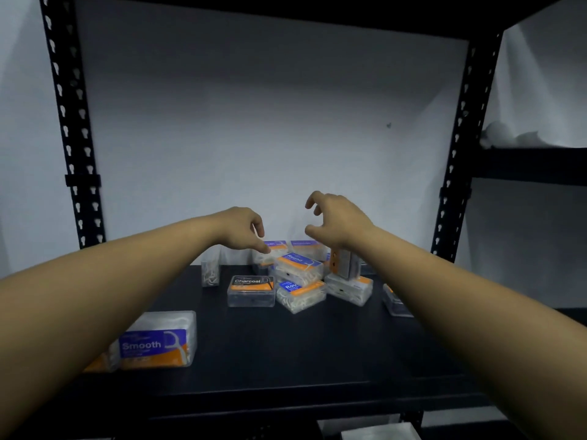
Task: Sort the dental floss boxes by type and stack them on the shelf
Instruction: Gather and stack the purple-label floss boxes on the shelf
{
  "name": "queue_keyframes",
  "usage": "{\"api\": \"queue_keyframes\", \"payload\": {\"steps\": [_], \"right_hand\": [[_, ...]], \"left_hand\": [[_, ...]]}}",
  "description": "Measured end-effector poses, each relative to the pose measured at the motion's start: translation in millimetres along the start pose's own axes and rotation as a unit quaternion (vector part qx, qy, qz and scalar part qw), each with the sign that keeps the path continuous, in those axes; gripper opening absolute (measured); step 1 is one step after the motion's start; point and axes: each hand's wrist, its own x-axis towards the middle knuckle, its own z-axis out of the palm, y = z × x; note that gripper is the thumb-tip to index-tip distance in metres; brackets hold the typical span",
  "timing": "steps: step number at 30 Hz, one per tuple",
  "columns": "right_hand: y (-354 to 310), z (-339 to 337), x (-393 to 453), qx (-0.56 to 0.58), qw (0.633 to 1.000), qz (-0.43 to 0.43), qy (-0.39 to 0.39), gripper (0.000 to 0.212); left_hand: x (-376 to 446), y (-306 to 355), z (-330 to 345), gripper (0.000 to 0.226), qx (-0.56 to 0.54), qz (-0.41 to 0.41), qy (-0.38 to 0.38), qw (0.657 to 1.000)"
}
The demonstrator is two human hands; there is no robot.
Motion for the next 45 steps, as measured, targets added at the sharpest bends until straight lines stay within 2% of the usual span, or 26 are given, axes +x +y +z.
{"api": "queue_keyframes", "payload": {"steps": [3, 8, 12, 16, 22, 28, 34, 38, 45], "right_hand": [[-8, 6, 22, -0.054, 0.995, -0.031, -0.083, 0.06], [-7, 26, 59, -0.099, 0.976, -0.012, -0.195, 0.067], [-1, 48, 83, -0.131, 0.96, 0.014, -0.247, 0.065], [1, 62, 92, -0.149, 0.943, 0.026, -0.297, 0.06], [2, 64, 94, -0.158, 0.933, 0.027, -0.321, 0.071], [5, 65, 91, -0.179, 0.918, 0.036, -0.351, 0.065], [2, 59, 83, -0.165, 0.931, 0.026, -0.324, 0.059], [3, 50, 76, -0.161, 0.936, 0.021, -0.311, 0.057], [5, 38, 69, -0.12, 0.934, 0.041, -0.334, 0.054]], "left_hand": [[13, -2, -3, 0.049, -0.005, 0.0, 0.014, 1.0], [35, -4, 5, 0.047, 0.026, 0.015, 0.007, 1.0], [54, -13, 20, 0.05, 0.022, 0.014, 0.003, 1.0], [67, -19, 29, 0.052, -0.012, -0.027, 0.016, 0.999], [72, -22, 39, 0.053, -0.049, -0.056, -0.015, 0.997], [67, -16, 36, 0.058, -0.072, -0.094, -0.06, 0.991], [60, -9, 34, 0.054, -0.073, -0.077, -0.038, 0.994], [57, -6, 36, 0.06, -0.033, -0.051, -0.008, 0.998], [51, 0, 39, 0.062, -0.009, -0.025, 0.035, 0.999]]}}
